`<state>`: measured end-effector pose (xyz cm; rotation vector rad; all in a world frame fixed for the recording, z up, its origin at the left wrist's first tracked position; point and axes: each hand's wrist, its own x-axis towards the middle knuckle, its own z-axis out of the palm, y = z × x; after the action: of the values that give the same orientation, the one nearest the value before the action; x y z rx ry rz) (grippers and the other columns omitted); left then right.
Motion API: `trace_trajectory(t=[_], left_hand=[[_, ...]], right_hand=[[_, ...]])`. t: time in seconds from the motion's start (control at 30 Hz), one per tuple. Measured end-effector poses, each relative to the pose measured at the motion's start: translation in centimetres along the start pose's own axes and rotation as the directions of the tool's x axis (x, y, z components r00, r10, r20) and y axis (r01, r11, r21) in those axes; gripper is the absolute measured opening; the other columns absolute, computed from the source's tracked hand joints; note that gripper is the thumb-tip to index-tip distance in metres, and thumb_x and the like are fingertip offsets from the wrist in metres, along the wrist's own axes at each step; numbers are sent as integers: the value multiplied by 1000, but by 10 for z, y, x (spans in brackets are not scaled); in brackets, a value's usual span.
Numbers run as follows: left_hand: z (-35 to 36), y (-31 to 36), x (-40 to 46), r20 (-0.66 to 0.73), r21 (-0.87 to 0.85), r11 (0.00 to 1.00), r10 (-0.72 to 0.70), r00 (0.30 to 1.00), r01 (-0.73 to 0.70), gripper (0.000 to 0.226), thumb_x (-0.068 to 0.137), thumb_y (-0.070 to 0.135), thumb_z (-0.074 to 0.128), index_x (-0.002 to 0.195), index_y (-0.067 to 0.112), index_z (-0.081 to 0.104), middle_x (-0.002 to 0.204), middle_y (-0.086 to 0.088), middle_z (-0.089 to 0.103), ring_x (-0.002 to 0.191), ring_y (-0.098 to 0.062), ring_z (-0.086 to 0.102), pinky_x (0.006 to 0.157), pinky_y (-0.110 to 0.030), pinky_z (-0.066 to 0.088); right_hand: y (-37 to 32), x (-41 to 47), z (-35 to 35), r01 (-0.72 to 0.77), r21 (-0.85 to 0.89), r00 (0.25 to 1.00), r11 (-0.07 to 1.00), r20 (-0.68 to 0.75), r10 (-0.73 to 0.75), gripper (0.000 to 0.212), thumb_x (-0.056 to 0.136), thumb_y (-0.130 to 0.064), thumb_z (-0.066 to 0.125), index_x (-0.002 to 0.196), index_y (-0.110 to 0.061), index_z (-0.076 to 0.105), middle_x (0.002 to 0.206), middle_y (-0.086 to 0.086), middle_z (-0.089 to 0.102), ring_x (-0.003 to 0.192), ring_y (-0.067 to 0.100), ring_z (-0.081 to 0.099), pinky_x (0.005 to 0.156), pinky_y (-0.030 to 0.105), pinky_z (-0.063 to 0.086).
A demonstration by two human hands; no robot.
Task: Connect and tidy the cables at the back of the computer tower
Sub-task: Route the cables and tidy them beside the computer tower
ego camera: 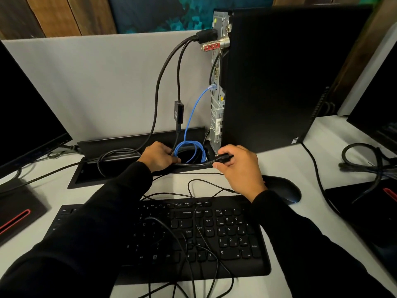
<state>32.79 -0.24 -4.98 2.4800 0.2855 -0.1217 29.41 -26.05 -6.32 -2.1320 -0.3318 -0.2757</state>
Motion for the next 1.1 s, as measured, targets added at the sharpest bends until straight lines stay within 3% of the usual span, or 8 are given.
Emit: trace_trajectory(t=[0.13,0.3,0.4,0.5,0.57,0.73,1.0,1.1], left_hand=[[-9,-8,-11,38,-182,979,101,994,-93,22,87,39,79,82,18,80,78,0,77,79,-13,69,92,-34,55],[-19,-1,-31,-102,115,976,195,976,-183,55,82,68,70,114,24,67,88,9,72,90,-11,65,85,-26,48],[-19,5,-41,-314,90,974,227,922,-209,84,73,67,78,134,19,47,113,-4,63,107,-23,59,89,-36,51],[-9,19,-60,-504,223,892,451,736,-393,60,80,54,76,118,18,46,112,-5,52,97,-26,54,81,-38,50],[2,36,-71,-408,310,793,610,680,-525,39,89,46,68,112,19,53,107,-2,56,97,-24,54,81,-37,50],[28,55,-60,-26,138,743,664,747,-655,33,99,32,63,130,25,55,101,2,70,92,-15,64,81,-30,52],[46,31,-40,-172,62,859,510,843,-507,36,100,39,60,133,22,58,102,1,62,94,-13,60,88,-31,52],[44,32,-39,-217,56,879,474,853,-474,50,102,38,57,149,20,48,111,2,50,101,-10,52,95,-23,44]], right_hand=[[0,1,0,-7,-64,1000,998,-15,6,28,83,-18,86,109,-21,75,105,2,61,68,4,67,70,3,48],[-4,0,2,-5,-45,999,999,-48,2,32,82,-18,86,113,-21,76,114,2,54,68,5,69,82,17,58],[-8,0,4,-12,-12,998,1000,-59,11,34,81,-17,87,112,-18,74,110,1,54,69,-5,67,72,7,54],[-10,0,5,-43,22,995,999,-88,45,37,78,-20,90,111,-18,74,104,-2,58,67,-10,64,65,2,47],[-10,2,6,-70,32,992,997,-104,73,38,76,-22,91,110,-20,75,100,-3,60,65,-5,63,65,3,48],[-13,2,6,-70,227,993,971,-75,89,36,85,-8,82,118,-17,72,99,1,69,84,8,71,83,24,61],[-3,3,-4,61,-27,948,998,-310,-66,39,84,-13,81,119,-22,68,124,-1,48,108,14,57,92,24,53],[1,-2,0,90,-188,947,978,-286,-143,58,82,-16,83,134,-24,59,139,5,35,124,20,46,96,5,35]])
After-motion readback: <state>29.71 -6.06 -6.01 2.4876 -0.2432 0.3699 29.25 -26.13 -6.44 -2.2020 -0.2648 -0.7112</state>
